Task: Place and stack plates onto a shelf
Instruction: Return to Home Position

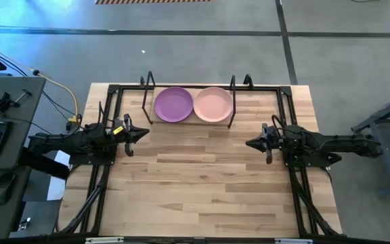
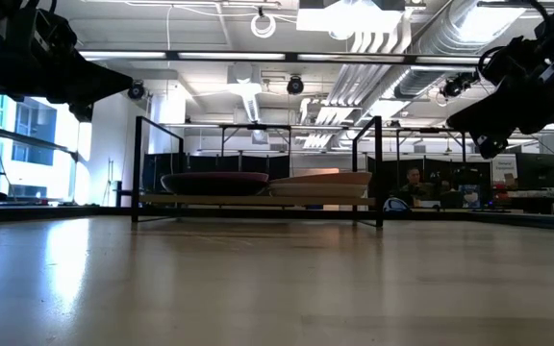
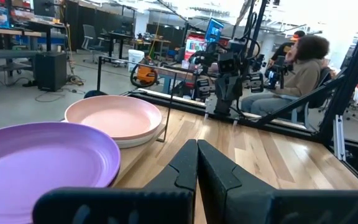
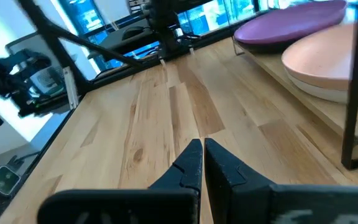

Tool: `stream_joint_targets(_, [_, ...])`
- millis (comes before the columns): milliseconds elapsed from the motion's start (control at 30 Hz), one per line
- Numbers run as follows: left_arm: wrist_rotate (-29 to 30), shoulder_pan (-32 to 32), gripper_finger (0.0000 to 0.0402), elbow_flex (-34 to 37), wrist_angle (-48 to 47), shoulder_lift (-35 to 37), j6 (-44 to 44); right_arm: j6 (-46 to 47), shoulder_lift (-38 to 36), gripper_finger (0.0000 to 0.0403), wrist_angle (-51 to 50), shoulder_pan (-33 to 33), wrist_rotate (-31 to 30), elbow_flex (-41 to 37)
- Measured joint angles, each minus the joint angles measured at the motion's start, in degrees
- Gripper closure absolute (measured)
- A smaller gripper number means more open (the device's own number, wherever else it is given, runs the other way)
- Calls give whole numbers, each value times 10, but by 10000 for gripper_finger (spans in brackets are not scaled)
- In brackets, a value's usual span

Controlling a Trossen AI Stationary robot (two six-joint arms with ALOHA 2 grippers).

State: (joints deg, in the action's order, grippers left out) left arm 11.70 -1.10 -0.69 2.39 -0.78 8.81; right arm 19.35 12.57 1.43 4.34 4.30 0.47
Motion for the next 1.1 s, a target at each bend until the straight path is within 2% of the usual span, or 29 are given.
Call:
stream_joint_targets(100, [0,0,401,0,0,0,0,-61,-30,403,1,-2,13,0])
stream_joint_targets(233, [0,0,401,0,0,0,0,-211,-115,403,-1,2,-12,0])
stream_joint_targets(333, [0,0,401,0,0,-1,0,-268,-126,403,-5,16,-29,0])
stream_joint_targets(533, [4,0,401,0,2,-4,0,-267,-126,403,-6,7,-39,0])
stream_joint_targets(900, [5,0,401,0,0,-7,0,-168,-111,403,-7,0,-37,0])
stream_joint_targets(1100, [5,0,401,0,0,-7,0,-166,-111,403,-7,0,-37,0])
